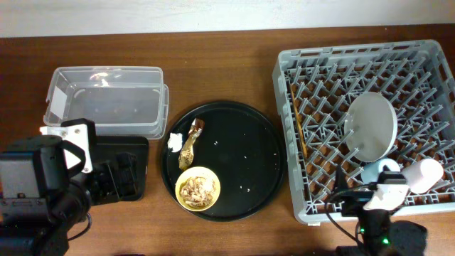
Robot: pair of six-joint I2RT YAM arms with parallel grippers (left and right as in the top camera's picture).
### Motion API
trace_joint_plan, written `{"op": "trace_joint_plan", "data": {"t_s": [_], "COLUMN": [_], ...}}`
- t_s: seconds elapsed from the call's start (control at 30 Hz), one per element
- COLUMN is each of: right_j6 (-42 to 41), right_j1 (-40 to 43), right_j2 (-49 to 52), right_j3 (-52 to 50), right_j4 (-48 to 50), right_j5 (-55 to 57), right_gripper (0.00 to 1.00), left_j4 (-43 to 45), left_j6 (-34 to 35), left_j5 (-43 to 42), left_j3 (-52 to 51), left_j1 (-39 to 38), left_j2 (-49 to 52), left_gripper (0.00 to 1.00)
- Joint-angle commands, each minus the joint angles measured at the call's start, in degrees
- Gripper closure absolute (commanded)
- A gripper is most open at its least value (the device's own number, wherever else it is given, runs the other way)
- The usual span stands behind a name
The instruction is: Sort waste into correct bins and load items into the dishwasher rack
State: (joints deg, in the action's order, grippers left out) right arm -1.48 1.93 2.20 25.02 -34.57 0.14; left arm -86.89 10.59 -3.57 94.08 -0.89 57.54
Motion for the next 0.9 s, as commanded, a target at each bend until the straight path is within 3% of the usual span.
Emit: {"op": "trace_joint_plan", "data": {"t_s": [0.0, 0.13, 0.27, 0.4, 0.73, 0.8, 0.87], "right_j6": [-0.04, -0.04, -0.02, -0.02, -0.02, -0.02, -0.02], "right_j1": [0.39, 0.39, 0.24, 0.07, 0.07, 0.07, 0.07], "right_j2": [-1.99, -1.99, -2.01, -1.95, -1.84, -1.84, -1.84], "right_j3": [-9.81, -18.62, -24.68, -24.7, -24.7, -24.7, -24.7], "right_j4": [11.28, 26.86, 36.13, 30.53, 30.51, 30.51, 30.51], "right_j5": [-4.48, -4.48, -4.46, -5.31, -5.31, -5.31, -5.31], "right_gripper": [0.02, 0.02, 0.02, 0.02, 0.02, 0.02, 0.02], "left_j4": [0.2, 0.2, 0.2, 0.2, 0.35, 6.45, 11.87], "left_j6": [0.7, 0.68, 0.7, 0.7, 0.85, 8.74, 10.4], "left_j5": [0.42, 0.42, 0.42, 0.42, 0.28, -7.13, -11.5], "left_j3": [0.26, 0.26, 0.26, 0.26, 0.26, 0.26, -1.66], "left_j1": [0.11, 0.11, 0.11, 0.11, 0.11, 0.09, -0.57], "left_j2": [0.04, 0.04, 0.04, 0.04, 0.04, 0.04, 0.63], "left_gripper": [0.0, 0.0, 0.0, 0.0, 0.0, 0.0, 0.0]}}
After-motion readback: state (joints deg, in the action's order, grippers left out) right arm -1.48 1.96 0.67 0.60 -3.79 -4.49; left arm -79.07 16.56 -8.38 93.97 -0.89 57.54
